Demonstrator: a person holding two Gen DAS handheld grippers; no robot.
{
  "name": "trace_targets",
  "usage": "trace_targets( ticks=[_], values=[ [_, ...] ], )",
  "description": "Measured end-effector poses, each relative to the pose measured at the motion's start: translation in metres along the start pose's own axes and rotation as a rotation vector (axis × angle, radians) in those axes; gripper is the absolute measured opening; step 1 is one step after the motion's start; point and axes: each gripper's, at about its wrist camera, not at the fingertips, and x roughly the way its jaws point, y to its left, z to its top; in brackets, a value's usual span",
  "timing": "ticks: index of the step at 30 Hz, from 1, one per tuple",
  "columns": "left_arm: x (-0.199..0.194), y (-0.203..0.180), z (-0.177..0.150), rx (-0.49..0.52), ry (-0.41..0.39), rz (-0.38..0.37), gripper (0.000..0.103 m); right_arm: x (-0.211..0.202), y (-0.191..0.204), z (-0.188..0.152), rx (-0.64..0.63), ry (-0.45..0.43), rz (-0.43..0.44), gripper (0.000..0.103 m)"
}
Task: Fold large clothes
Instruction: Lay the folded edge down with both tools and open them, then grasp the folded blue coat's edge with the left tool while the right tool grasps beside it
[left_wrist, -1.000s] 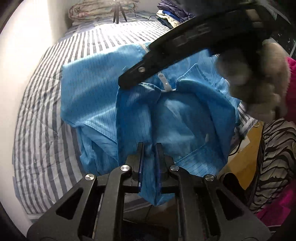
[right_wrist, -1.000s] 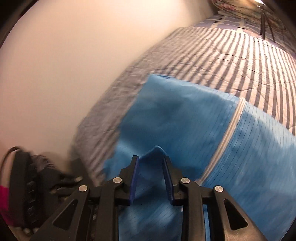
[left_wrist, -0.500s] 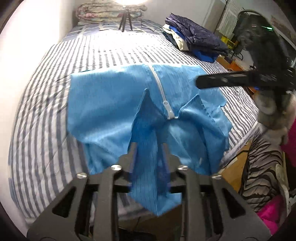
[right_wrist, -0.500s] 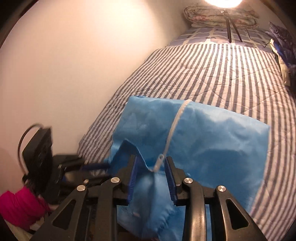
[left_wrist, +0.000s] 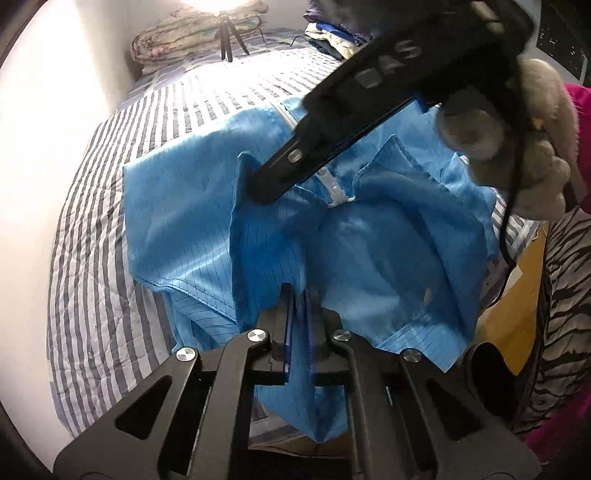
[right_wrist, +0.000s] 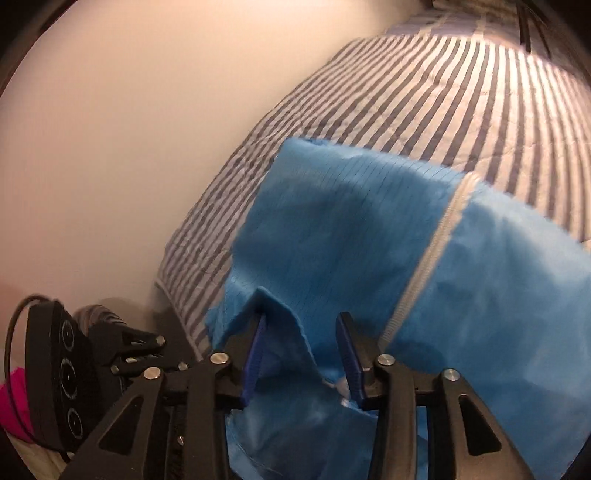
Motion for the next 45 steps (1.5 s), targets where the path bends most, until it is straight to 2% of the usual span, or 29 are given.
trace_targets(
  ticks=[1,2,4,7,10,12,14,15,16,18,20,22,23,25,28,30,31,34,37,40,42,45],
  values=[
    [-0.002,-0.001,-0.001,0.011,-0.012,0.006,0.0,0.002,-0.001,0.0,0.011,-0.001,0.034,0.008],
    [-0.003,0.0,-0.005,0.017,-0.021,0.01,0.0,0.002,-0.001,0.0,0.021,-0.012,0.056,0.002],
    [-0.008,0.0,-0.007,0.012,-0.043,0.006,0.0,0.0,0.002,0.001,0.015,-0.033,0.053,0.0],
    [-0.017,0.003,-0.012,-0.004,-0.067,-0.004,0.0,-0.004,0.004,0.004,0.005,-0.054,-0.012,0.0],
    [-0.019,0.003,-0.017,-0.003,-0.067,-0.01,0.0,0.007,0.001,0.004,-0.006,-0.022,-0.085,0.0],
    [-0.017,0.001,-0.018,0.006,-0.052,-0.012,0.0,0.009,0.001,0.003,-0.014,-0.006,-0.093,0.0],
    [-0.019,0.003,-0.018,-0.007,-0.04,-0.033,0.0,-0.001,0.005,0.002,-0.007,-0.036,-0.077,0.008],
    [-0.022,0.006,-0.016,-0.023,-0.044,-0.031,0.0,-0.011,0.005,0.001,0.004,-0.058,-0.097,0.016],
    [-0.027,0.011,-0.015,-0.047,-0.048,-0.028,0.0,-0.028,0.005,-0.004,0.024,-0.095,-0.114,0.035],
    [-0.038,0.021,-0.017,-0.104,-0.046,-0.05,0.0,-0.055,0.006,-0.016,0.042,-0.147,-0.15,0.036],
    [-0.046,0.031,-0.021,-0.163,-0.04,-0.075,0.005,-0.085,0.012,-0.04,0.047,-0.177,-0.228,0.037],
    [-0.051,0.037,-0.027,-0.204,-0.032,-0.09,0.027,-0.105,0.016,-0.066,0.068,-0.182,-0.26,0.04],
    [-0.053,0.039,-0.03,-0.22,-0.031,-0.09,0.03,-0.11,0.017,-0.081,0.093,-0.181,-0.264,0.045],
    [-0.054,0.038,-0.035,-0.23,-0.022,-0.101,0.03,-0.111,0.018,-0.108,0.158,-0.17,-0.249,0.052],
    [-0.054,0.03,-0.037,-0.202,-0.018,-0.079,0.03,-0.099,0.02,-0.135,0.223,-0.141,-0.213,0.051],
    [-0.056,0.023,-0.034,-0.196,-0.024,-0.11,0.03,-0.09,0.022,-0.144,0.233,-0.146,-0.217,0.051],
    [-0.057,0.019,-0.031,-0.188,-0.033,-0.123,0.03,-0.088,0.021,-0.146,0.234,-0.153,-0.222,0.051],
    [-0.057,0.007,-0.023,-0.175,-0.046,-0.184,0.03,-0.084,0.008,-0.136,0.248,-0.169,-0.163,0.051],
    [-0.042,-0.008,-0.019,-0.218,-0.024,-0.315,0.03,-0.081,-0.012,-0.119,0.254,-0.159,-0.088,0.051],
    [-0.021,-0.019,-0.013,-0.271,0.012,-0.408,0.03,-0.076,-0.033,-0.105,0.269,-0.132,-0.029,0.05],
    [-0.009,-0.026,-0.009,-0.291,0.034,-0.444,0.03,-0.069,-0.044,-0.098,0.288,-0.12,0.022,0.044],
    [0.005,-0.029,-0.006,-0.323,0.052,-0.464,0.03,-0.061,-0.057,-0.092,0.337,-0.116,0.092,0.026]
  ],
)
